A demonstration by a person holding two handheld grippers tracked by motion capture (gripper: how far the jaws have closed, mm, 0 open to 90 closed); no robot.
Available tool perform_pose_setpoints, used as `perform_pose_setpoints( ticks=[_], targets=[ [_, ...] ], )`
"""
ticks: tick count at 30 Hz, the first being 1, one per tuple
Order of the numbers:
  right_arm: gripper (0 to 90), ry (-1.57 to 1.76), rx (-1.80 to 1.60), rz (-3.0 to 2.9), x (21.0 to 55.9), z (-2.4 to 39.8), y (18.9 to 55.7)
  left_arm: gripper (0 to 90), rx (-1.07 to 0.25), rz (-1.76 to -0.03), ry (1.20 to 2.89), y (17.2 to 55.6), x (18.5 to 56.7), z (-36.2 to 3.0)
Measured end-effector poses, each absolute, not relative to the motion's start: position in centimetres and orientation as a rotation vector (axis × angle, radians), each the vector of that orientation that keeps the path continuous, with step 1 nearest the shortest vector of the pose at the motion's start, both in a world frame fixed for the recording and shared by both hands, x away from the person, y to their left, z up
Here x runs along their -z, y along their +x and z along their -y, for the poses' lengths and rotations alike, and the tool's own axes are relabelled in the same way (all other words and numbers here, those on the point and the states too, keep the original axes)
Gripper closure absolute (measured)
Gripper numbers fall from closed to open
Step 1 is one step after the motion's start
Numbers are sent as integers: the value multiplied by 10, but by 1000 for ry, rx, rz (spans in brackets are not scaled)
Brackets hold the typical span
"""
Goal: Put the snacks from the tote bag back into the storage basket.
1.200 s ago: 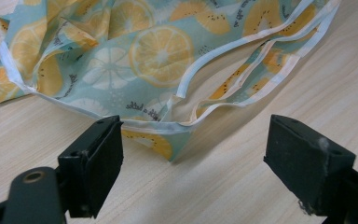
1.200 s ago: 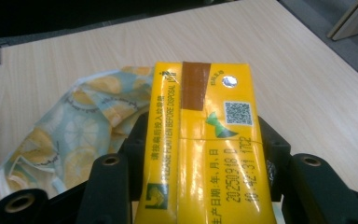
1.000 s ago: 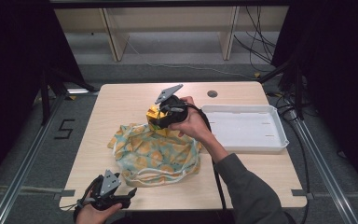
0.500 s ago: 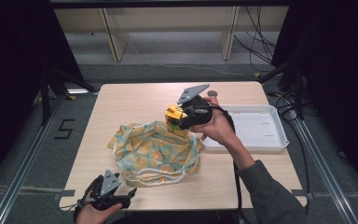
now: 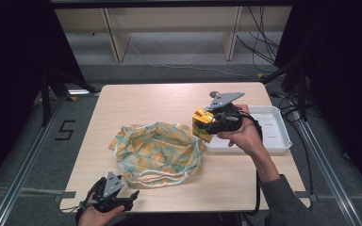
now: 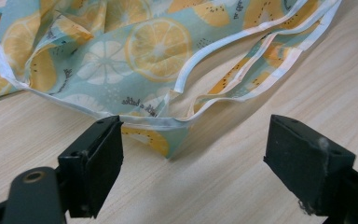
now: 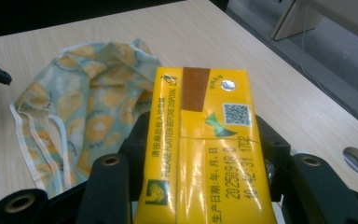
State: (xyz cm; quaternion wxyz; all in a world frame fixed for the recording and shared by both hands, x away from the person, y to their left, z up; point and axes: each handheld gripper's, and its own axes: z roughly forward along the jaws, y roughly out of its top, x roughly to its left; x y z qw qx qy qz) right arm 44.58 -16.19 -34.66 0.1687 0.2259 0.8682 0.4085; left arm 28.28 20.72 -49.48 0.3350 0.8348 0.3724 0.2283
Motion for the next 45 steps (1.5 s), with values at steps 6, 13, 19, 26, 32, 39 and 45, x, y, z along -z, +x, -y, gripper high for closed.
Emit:
perform_pose_setpoints(
  ticks=[6, 13, 19, 26, 32, 39, 45],
  targets=[
    [522, 730, -1115, -2437, 358, 180, 451, 186, -580, -979, 2171, 282, 495, -206],
    [522, 780, -1088, -2420, 368, 194, 462, 186, -582, -995, 2126, 282, 497, -204],
    [522, 809, -1080, -2407, 378, 203, 471, 186, -581, -999, 2127, 282, 497, -204],
    [522, 812, -1065, -2421, 390, 212, 482, 186, -595, -983, 2144, 282, 496, -205],
    [522, 805, -1060, -2427, 403, 212, 489, 186, -588, -1004, 2123, 282, 497, -204],
    [522, 797, -1043, -2462, 411, 212, 491, 186, -588, -1003, 2126, 282, 497, -204],
    [521, 790, -1045, -2478, 417, 213, 494, 186, -585, -1002, 2120, 282, 497, -204]
  ],
)
